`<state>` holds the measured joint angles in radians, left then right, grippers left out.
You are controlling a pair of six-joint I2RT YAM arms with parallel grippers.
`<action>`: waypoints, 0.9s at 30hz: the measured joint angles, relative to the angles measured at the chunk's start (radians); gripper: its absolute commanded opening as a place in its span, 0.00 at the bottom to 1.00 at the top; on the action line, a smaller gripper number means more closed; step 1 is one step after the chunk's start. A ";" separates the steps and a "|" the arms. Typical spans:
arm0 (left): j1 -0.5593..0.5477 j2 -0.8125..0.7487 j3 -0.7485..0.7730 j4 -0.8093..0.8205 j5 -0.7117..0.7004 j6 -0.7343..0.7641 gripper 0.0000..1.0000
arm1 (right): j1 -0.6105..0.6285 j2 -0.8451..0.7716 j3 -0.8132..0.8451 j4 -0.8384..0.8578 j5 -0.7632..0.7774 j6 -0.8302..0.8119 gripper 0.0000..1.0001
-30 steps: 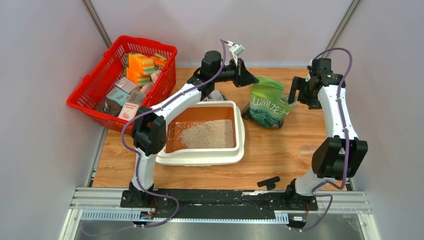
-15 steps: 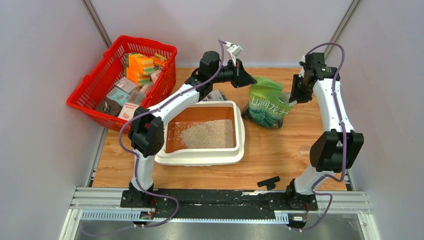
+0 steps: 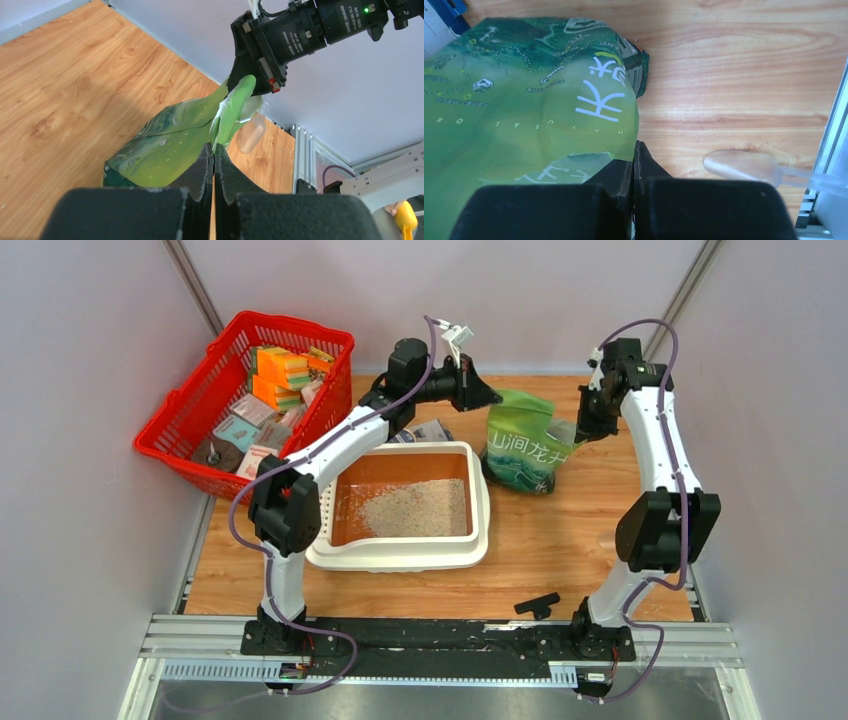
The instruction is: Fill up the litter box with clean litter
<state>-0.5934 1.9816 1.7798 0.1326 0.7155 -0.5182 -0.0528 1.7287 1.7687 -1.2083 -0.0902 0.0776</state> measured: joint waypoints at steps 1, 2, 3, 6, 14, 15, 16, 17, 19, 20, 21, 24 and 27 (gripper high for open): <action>0.001 -0.003 -0.002 0.000 0.000 -0.001 0.00 | 0.003 0.019 0.033 -0.010 -0.002 -0.002 0.00; 0.003 -0.007 -0.005 0.000 -0.003 -0.001 0.00 | 0.007 0.035 0.056 -0.011 -0.002 -0.006 0.00; 0.005 -0.011 -0.006 0.000 -0.003 -0.002 0.00 | 0.019 0.057 0.090 -0.017 -0.001 -0.016 0.00; 0.008 -0.013 -0.006 0.005 -0.010 -0.007 0.00 | 0.062 0.121 0.192 -0.029 0.019 -0.057 0.00; 0.028 -0.019 -0.006 0.005 -0.030 -0.013 0.00 | 0.200 0.236 0.378 -0.039 0.132 -0.218 0.00; 0.031 -0.019 -0.006 0.004 -0.031 -0.011 0.00 | 0.197 0.251 0.395 -0.043 0.142 -0.238 0.00; 0.032 -0.019 -0.006 0.002 -0.032 -0.011 0.00 | 0.190 0.261 0.402 -0.044 0.146 -0.250 0.00; 0.033 -0.019 -0.006 0.001 -0.033 -0.009 0.00 | 0.179 0.273 0.414 -0.052 0.147 -0.264 0.00; 0.033 -0.020 -0.006 0.001 -0.034 -0.004 0.00 | 0.151 0.293 0.433 -0.065 0.144 -0.278 0.02; 0.032 -0.021 -0.006 0.000 -0.033 -0.002 0.00 | 0.134 0.300 0.437 -0.073 0.142 -0.283 0.11; 0.032 -0.021 -0.006 -0.002 -0.033 0.001 0.00 | 0.122 0.304 0.438 -0.077 0.141 -0.286 0.35; 0.032 -0.021 -0.007 -0.003 -0.033 0.006 0.00 | 0.094 0.309 0.437 -0.083 0.151 -0.296 0.58; 0.032 -0.021 -0.008 -0.003 -0.033 0.008 0.00 | 0.083 0.305 0.438 -0.082 0.173 -0.309 0.70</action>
<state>-0.5613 1.9602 1.7718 0.1299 0.6823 -0.5106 0.0299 2.0335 2.2063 -1.2903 0.0826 -0.2314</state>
